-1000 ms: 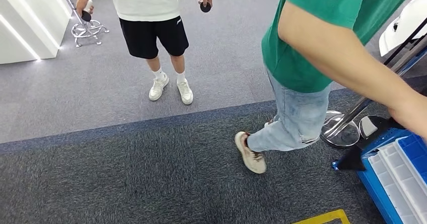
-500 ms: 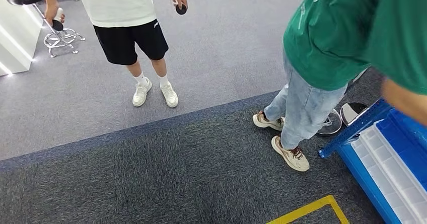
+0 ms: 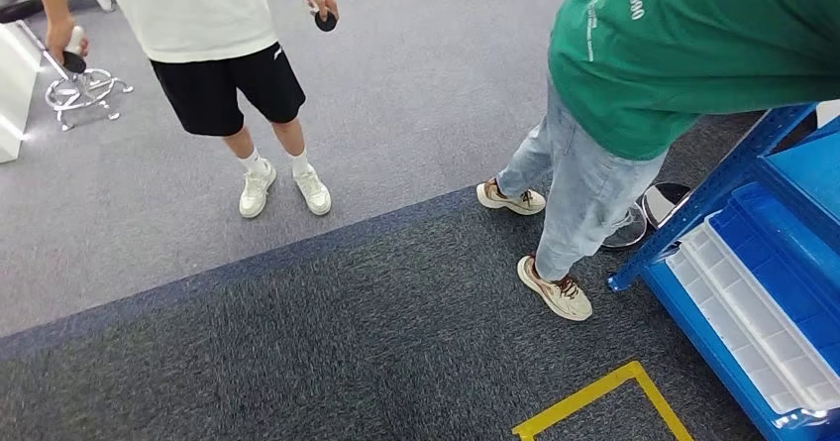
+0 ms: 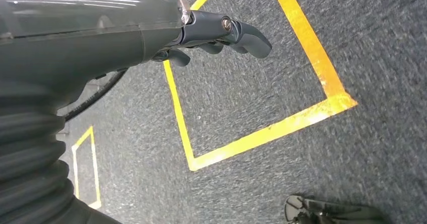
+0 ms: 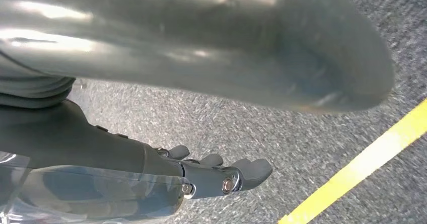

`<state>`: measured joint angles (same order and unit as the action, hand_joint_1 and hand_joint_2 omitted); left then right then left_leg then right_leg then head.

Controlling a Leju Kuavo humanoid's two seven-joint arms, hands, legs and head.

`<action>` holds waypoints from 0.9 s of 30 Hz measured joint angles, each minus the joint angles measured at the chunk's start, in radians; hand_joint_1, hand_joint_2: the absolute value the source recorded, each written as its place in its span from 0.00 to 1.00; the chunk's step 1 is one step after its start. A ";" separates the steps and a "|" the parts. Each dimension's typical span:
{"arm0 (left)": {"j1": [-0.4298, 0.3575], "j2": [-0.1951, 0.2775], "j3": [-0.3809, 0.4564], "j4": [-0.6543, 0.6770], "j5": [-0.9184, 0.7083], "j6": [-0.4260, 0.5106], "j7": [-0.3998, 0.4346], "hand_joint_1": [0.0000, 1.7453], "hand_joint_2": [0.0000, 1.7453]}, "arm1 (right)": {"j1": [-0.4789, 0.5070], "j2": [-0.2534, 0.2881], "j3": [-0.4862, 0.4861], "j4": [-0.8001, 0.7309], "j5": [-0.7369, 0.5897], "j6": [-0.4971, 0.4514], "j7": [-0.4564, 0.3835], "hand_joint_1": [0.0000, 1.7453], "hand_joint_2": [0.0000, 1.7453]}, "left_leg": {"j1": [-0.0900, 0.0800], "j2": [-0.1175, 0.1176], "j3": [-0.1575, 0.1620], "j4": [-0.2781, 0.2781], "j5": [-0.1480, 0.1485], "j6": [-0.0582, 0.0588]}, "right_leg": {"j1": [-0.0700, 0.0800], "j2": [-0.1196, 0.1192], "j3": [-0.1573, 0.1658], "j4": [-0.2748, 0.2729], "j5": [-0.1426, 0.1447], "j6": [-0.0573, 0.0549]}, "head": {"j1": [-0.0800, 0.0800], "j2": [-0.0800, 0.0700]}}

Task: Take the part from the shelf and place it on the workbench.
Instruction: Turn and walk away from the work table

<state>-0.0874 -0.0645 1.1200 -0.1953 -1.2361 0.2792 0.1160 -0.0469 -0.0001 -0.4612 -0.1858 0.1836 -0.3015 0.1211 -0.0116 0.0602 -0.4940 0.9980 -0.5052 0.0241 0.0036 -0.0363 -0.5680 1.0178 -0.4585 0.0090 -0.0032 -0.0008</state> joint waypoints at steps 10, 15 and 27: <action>0.005 0.001 0.000 0.000 -0.005 -0.002 0.001 0.00 1.00 | 0.000 0.000 -0.003 0.000 -0.003 -0.004 0.003 0.00 0.00 | 0.021 -0.050 -0.124 0.250 -0.086 -0.038 | -0.016 0.061 0.002 -0.010 0.007 -0.023 | -0.005 0.000; 0.005 0.002 0.000 0.000 -0.009 -0.003 -0.002 0.00 1.00 | -0.001 0.000 -0.007 0.000 -0.004 -0.003 0.010 0.00 0.00 | 0.024 -0.093 -0.035 0.027 0.012 -0.029 | -0.018 0.094 -0.006 0.004 0.004 0.004 | -0.004 0.000; 0.007 0.000 -0.002 0.000 -0.026 -0.020 0.004 0.00 1.00 | 0.006 0.000 -0.015 0.000 -0.006 0.002 0.013 0.00 0.00 | 0.012 -0.016 -0.033 0.010 0.027 0.010 | -0.017 0.023 -0.050 0.123 -0.038 0.020 | -0.001 0.000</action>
<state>-0.0809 -0.0646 1.1183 -0.1957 -1.2623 0.2597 0.1201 -0.0409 0.0002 -0.4758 -0.1856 0.1781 -0.2997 0.1339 0.0002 0.0440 -0.5274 1.0085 -0.4781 0.0340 -0.0138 -0.0136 -0.6184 1.1404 -0.4960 0.0292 -0.0042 -0.0008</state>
